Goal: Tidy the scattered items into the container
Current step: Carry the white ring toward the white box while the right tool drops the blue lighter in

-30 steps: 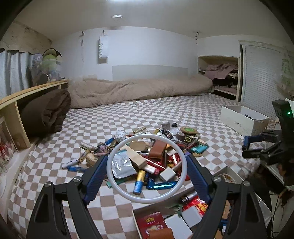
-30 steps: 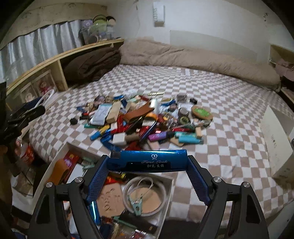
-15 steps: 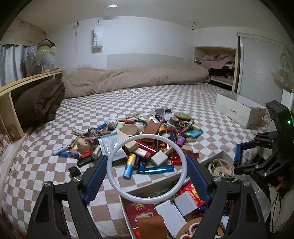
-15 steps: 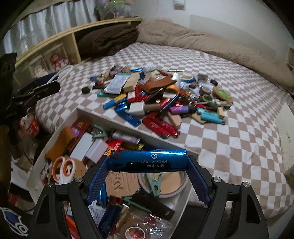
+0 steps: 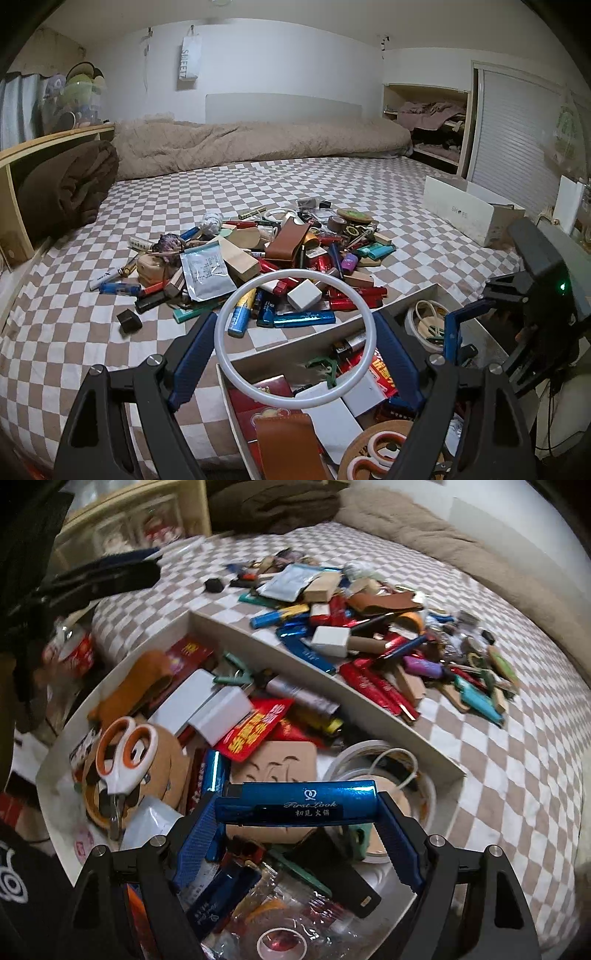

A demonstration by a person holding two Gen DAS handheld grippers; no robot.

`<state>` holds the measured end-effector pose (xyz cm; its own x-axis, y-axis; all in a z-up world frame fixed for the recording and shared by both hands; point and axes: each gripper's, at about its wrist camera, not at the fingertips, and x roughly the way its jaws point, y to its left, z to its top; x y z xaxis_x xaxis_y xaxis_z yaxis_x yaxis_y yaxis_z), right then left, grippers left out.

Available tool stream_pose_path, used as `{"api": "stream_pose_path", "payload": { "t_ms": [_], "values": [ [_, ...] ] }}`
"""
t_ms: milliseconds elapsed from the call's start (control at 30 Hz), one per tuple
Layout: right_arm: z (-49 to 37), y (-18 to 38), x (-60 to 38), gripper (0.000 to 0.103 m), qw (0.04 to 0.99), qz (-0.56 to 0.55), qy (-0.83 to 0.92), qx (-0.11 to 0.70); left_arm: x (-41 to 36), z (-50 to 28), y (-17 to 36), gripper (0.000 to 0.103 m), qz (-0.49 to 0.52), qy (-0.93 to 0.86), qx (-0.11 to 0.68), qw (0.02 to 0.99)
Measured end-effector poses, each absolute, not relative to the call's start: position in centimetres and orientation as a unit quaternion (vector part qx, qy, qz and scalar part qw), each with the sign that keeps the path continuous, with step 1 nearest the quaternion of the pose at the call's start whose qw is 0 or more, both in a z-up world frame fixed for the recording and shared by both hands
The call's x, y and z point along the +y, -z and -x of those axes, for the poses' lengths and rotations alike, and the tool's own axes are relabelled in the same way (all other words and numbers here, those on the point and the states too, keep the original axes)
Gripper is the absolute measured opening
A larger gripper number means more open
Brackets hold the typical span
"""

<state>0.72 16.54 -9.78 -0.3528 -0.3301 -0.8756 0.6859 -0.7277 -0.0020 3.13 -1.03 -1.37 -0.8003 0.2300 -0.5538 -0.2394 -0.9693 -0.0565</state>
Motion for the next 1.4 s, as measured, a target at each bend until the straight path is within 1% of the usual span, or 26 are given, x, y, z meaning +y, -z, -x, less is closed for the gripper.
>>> {"api": "stream_pose_path", "payload": {
  "t_ms": [200,400,767,933,967,1000,1033,1400],
  "values": [
    [0.3,10.3,15.5,0.083,0.335,-0.473,0.785,0.219,-0.9,-3.1,1.8,0.085,0.296,-0.947,0.006,0.127],
    [1.5,11.9,14.3,0.083,0.334,-0.485,0.759,0.278,-1.3,-3.2,1.6,0.085,0.295,-0.948,0.006,0.123],
    [2.4,12.0,12.1,0.083,0.382,-0.472,0.737,0.297,-1.1,-2.8,1.9,0.085,0.300,-0.945,0.011,0.129],
    [2.4,11.5,11.8,0.083,0.392,-0.449,0.748,0.293,-1.2,-2.8,1.7,0.085,0.300,-0.945,0.014,0.130],
    [2.4,11.3,12.0,0.086,0.393,-0.447,0.750,0.288,-1.2,-2.8,1.7,0.085,0.301,-0.944,0.014,0.131],
    [2.5,11.2,12.3,0.097,0.391,-0.449,0.753,0.281,-1.3,-2.9,1.7,0.085,0.303,-0.944,0.014,0.132],
    [2.6,11.0,12.5,0.102,0.388,-0.451,0.755,0.275,-1.3,-2.9,1.8,0.085,0.305,-0.943,0.013,0.133],
    [1.0,9.8,15.0,0.102,0.367,-0.455,0.779,0.225,-0.3,-3.4,3.6,0.085,0.340,-0.929,0.028,0.142]
  ]
}}
